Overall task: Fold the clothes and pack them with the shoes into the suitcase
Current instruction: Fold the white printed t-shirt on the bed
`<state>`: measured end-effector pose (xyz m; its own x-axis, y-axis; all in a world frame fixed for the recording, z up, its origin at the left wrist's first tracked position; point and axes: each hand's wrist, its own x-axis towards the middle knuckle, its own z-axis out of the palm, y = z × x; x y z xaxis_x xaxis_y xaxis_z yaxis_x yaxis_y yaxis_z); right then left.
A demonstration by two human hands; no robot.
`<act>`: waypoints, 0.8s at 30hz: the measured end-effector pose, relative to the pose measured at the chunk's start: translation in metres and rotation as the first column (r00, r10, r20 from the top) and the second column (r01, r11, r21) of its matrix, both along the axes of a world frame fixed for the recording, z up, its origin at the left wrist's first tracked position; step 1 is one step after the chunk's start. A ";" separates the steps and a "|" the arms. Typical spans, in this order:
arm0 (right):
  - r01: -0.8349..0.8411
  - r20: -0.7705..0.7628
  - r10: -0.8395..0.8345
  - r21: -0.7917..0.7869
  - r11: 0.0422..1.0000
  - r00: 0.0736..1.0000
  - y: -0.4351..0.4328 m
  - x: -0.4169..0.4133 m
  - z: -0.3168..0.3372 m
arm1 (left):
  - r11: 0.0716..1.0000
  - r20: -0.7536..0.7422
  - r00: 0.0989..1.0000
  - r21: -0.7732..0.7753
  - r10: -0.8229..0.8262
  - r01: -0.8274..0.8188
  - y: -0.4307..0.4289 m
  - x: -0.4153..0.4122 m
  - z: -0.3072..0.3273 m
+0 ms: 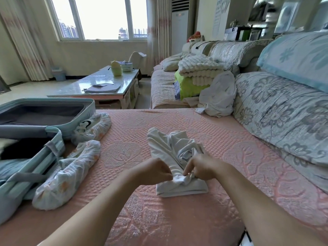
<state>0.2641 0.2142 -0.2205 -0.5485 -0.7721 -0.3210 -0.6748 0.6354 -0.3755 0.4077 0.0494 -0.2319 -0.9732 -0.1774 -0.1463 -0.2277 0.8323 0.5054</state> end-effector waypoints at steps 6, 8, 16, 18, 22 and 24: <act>0.167 -0.135 -0.261 -0.482 0.860 0.956 -0.021 -0.035 -0.009 | 0.977 -0.408 0.901 -0.081 0.147 -0.196 -0.014 -0.034 0.000; 0.172 -0.141 -0.299 -0.564 0.808 0.944 -0.032 -0.049 -0.020 | 0.962 -0.509 0.846 -0.112 0.160 -0.250 -0.025 -0.049 -0.003; 0.111 -0.303 -0.231 -0.368 0.923 0.925 -0.095 -0.109 -0.055 | 0.916 -0.405 0.895 -0.260 0.185 -0.307 -0.098 -0.110 -0.023; 0.095 -0.442 -0.153 -0.150 0.984 0.884 -0.103 -0.111 -0.060 | 0.889 -0.252 0.952 -0.375 0.175 -0.263 -0.112 -0.124 -0.025; 0.078 -0.415 -0.234 -0.360 0.930 0.879 -0.094 -0.116 -0.052 | 0.776 -0.111 0.975 -0.591 0.192 -0.220 -0.132 -0.143 -0.028; 0.145 -0.397 -0.385 -0.516 0.844 0.833 -0.084 -0.127 -0.041 | 0.772 -0.285 0.937 -0.543 0.201 -0.331 -0.130 -0.150 -0.019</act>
